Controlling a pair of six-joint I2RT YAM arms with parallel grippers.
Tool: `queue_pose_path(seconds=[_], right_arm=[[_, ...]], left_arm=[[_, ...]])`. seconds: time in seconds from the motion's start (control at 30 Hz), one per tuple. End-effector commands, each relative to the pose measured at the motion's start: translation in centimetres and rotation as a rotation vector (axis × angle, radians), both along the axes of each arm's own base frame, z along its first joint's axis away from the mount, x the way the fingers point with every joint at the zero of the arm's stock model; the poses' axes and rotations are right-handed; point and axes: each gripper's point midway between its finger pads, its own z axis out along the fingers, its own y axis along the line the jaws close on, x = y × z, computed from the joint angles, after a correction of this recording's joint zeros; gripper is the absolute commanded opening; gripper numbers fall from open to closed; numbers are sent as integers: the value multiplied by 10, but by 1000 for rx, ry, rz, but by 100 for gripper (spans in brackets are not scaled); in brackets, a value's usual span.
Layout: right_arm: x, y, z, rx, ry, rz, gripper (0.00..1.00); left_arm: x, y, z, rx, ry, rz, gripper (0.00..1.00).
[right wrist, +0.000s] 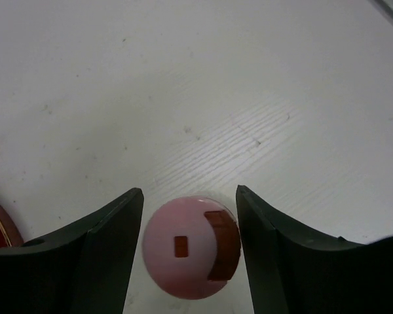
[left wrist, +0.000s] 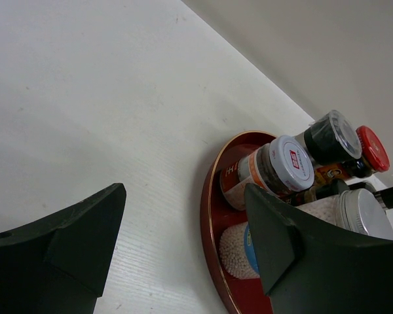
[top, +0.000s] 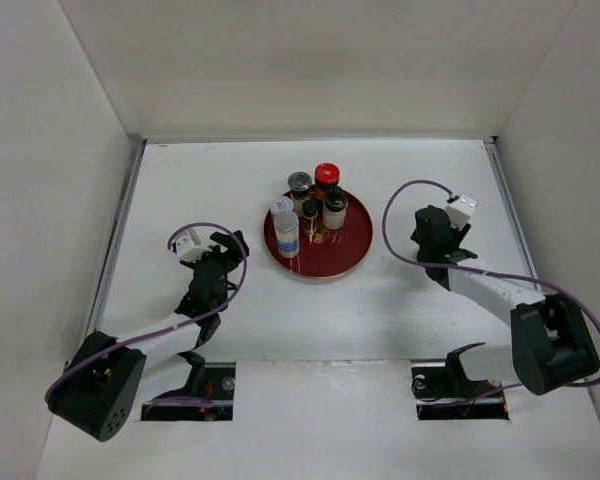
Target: Organize the condiment bottles
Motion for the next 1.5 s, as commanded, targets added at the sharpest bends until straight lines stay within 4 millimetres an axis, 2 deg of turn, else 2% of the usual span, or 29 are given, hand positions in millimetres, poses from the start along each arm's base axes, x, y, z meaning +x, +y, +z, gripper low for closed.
queue_pose_path(seconds=[0.0,0.07,0.13,0.17,0.23,0.33,0.43,0.5,0.53,0.6,0.67,0.73,0.93,1.03,1.17,1.33,1.43,1.47], right_arm=[[14,14,6,69,-46,31,59],[14,13,8,63,-51,30,51],[13,10,19,52,-76,20,45],[12,8,28,42,-100,16,44],[14,21,51,33,-150,53,43],[20,55,86,32,-230,160,42],[31,104,108,62,-281,293,42],[40,139,111,87,-284,383,42],[44,155,111,96,-282,419,42],[51,177,105,97,-272,458,42],[58,190,93,87,-248,479,42],[62,198,81,78,-221,492,43],[62,202,53,65,-167,502,45],[56,206,37,64,-137,516,52],[51,207,24,60,-111,521,67],[49,206,31,66,-124,528,80],[42,201,54,83,-175,523,100],[40,198,65,91,-201,521,100]], left_arm=[[7,-5,26,-43,-73,-7,72],[7,-6,26,-44,-73,-10,72],[7,-7,25,-43,-72,-13,72],[8,-7,25,-42,-69,-13,72],[9,-8,23,-38,-62,-13,72],[9,-7,23,-33,-58,-5,73],[10,-2,23,-30,-58,11,80],[10,-1,24,-31,-61,16,88],[9,0,25,-33,-65,19,97],[10,2,24,-29,-60,25,100],[12,5,21,-22,-49,33,100],[13,5,19,-19,-39,33,100],[14,3,18,-21,-32,27,100],[15,2,19,-22,-31,24,100],[16,-2,19,-20,-25,14,100],[18,6,10,13,38,50,100],[18,12,8,29,60,86,100],[18,13,8,33,65,92,100]])
